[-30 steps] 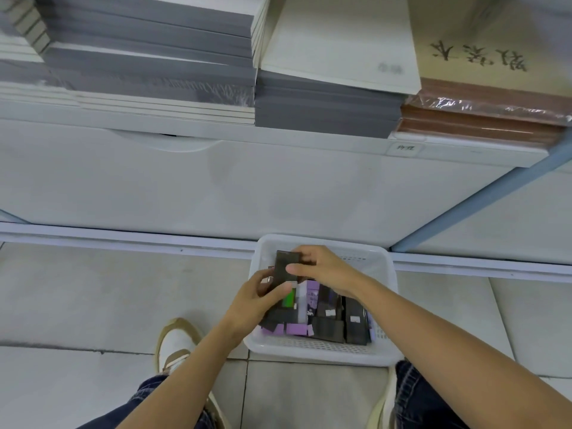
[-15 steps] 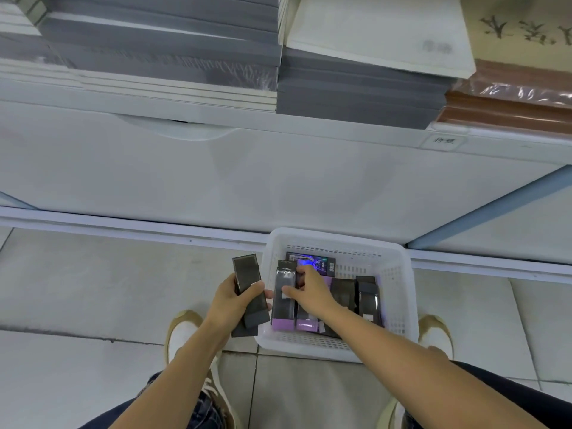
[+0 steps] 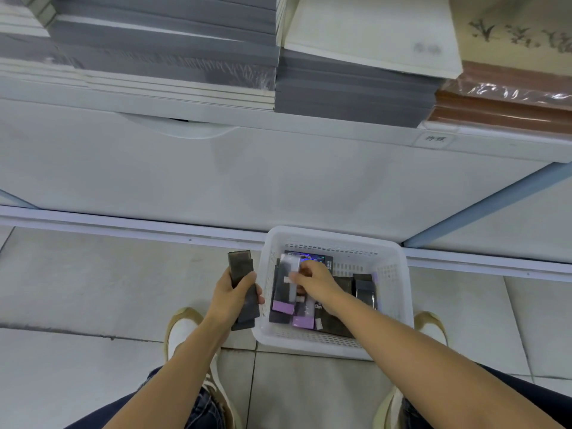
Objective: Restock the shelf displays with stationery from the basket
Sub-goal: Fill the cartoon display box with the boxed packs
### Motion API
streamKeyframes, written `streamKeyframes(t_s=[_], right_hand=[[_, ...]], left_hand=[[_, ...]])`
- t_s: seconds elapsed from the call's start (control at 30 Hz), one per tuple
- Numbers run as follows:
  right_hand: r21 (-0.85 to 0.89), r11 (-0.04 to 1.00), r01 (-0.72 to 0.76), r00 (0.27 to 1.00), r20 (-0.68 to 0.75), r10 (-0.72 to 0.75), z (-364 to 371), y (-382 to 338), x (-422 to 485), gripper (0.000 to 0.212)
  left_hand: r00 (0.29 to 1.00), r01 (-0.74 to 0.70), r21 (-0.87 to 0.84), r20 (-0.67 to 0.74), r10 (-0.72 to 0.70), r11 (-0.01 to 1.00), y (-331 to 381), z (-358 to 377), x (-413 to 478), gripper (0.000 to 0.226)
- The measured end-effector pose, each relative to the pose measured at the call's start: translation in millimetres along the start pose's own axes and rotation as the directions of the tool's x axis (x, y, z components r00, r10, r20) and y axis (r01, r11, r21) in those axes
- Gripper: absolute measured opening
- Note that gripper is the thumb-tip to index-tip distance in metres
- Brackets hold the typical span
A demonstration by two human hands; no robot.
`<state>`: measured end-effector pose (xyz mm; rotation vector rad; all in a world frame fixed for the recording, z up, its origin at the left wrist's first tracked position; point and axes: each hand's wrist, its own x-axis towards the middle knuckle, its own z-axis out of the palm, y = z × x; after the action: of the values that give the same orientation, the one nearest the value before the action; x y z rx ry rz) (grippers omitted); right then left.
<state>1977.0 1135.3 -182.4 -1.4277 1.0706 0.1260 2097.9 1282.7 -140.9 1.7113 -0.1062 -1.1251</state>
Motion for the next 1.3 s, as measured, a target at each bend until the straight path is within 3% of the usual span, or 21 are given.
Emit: streamKeyframes(t_s=[0.13,0.3,0.4,0.47,0.63,0.67,0.83,0.97,1.13,1.3], right_hand=[[0.120,0.990,0.076,0.985,0.146,-0.093,-24.2,-29.7,-16.8,0.019],[0.144,0.965,0.220,0.955,0.170,-0.243,-33.5,-80.1,-48.4,0.025],[0.119,0.951,0.287,0.931,0.198,-0.306,-34.6,-109.3,-74.2,0.025],[0.072,0.936,0.343,0.913,0.209,-0.351,-35.3,-127.0,-91.2,0.028],[-0.068,0.853,0.518,0.841,0.220,-0.494,-35.7,-161.9,-133.8,0.084],[-0.106,0.817,0.567,0.815,0.220,-0.537,-35.0,-166.7,-141.5,0.087],[-0.232,0.649,0.724,0.679,0.075,-0.730,-38.3,-198.6,-179.9,0.046],[-0.211,0.596,0.775,0.615,0.031,-0.788,-53.6,-234.5,-219.7,0.018],[-0.151,0.543,0.826,0.552,0.027,-0.833,-70.1,-278.6,-261.8,0.016],[-0.197,0.422,0.885,0.418,-0.060,-0.906,-78.4,-330.5,-294.4,0.018]], left_hand=[[1.000,0.000,-0.065,0.013,0.001,0.998,15.9,1.2,-7.9,0.017],[0.995,-0.059,-0.174,0.071,0.072,0.983,57.0,11.2,-31.7,0.020],[0.983,-0.166,-0.199,0.042,0.178,0.966,87.3,14.7,-50.0,0.039],[0.967,-0.255,-0.182,-0.040,0.252,0.950,105.1,15.4,-63.3,0.036],[0.898,-0.394,-0.177,-0.283,0.337,0.902,151.6,11.1,-98.8,0.030],[0.887,-0.412,-0.191,-0.309,0.344,0.891,161.2,9.2,-106.6,0.032],[0.863,-0.486,-0.220,-0.274,0.424,0.846,201.3,-6.8,-148.3,0.029],[0.856,-0.512,-0.211,-0.202,0.475,0.833,226.8,-22.6,-178.3,0.038],[0.833,-0.553,-0.177,-0.143,0.535,0.814,253.2,-28.5,-210.3,0.037],[0.784,-0.620,-0.133,-0.077,0.616,0.773,288.0,-35.6,-232.1,0.025]])
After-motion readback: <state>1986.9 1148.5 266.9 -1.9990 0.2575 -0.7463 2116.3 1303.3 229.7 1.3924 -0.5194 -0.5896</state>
